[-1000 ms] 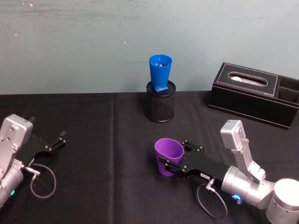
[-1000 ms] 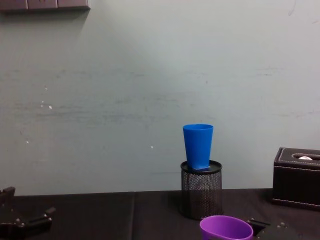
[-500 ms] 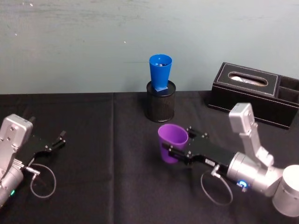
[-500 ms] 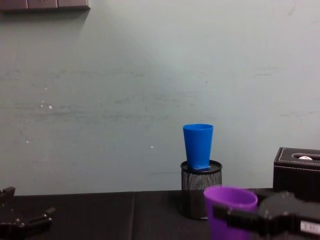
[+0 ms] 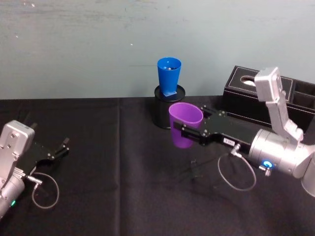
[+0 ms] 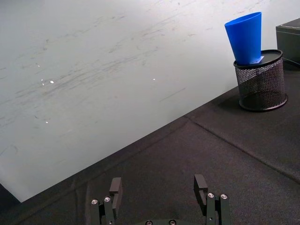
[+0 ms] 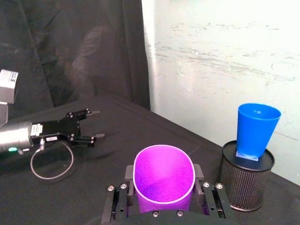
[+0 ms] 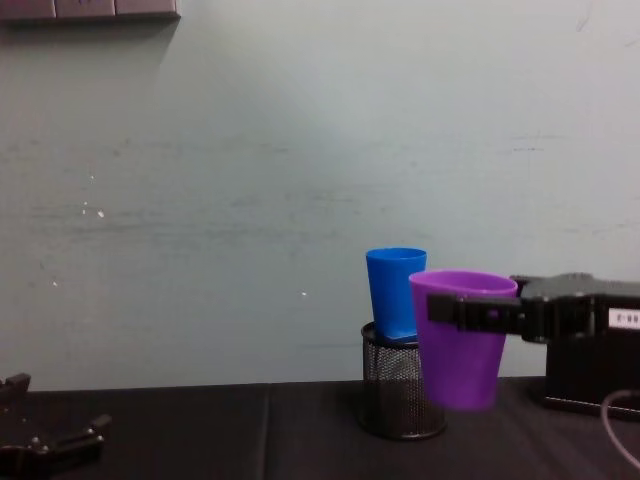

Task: Pick up one cup with a gripper and tap it against the other cup.

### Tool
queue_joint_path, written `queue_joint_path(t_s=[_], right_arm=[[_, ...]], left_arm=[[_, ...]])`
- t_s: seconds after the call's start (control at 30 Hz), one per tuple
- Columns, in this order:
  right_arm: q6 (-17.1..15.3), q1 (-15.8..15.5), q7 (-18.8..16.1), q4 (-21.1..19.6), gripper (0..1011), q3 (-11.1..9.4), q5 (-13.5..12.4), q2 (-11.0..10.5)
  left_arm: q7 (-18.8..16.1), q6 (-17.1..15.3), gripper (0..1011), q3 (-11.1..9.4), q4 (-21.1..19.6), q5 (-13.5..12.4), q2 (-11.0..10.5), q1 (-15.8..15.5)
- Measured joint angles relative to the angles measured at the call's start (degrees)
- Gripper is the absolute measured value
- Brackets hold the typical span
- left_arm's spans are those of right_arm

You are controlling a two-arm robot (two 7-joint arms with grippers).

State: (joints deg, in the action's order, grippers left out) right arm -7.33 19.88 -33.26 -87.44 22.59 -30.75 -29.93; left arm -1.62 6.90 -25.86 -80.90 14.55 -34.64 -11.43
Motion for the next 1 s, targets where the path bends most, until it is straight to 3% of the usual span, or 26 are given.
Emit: queue_joint_path(t_s=[0.43, 0.73, 1.0], right_arm=[[-4.8, 2.59, 2.63, -3.17, 708, 1.1, -1.84, -1.72], [-5.54, 3.66, 3.54, -4.17, 708, 2.4, -2.32, -2.77], [-5.52, 3.6, 3.49, -4.09, 708, 2.25, -2.3, -2.66]], left_arm=[[0.0, 0.0, 1000, 0.0, 0.0, 0.0, 0.0, 0.0], [0.0, 0.0, 1000, 0.0, 0.0, 0.0, 0.0, 0.0], [0.0, 0.0, 1000, 0.0, 0.0, 0.0, 0.0, 0.0]])
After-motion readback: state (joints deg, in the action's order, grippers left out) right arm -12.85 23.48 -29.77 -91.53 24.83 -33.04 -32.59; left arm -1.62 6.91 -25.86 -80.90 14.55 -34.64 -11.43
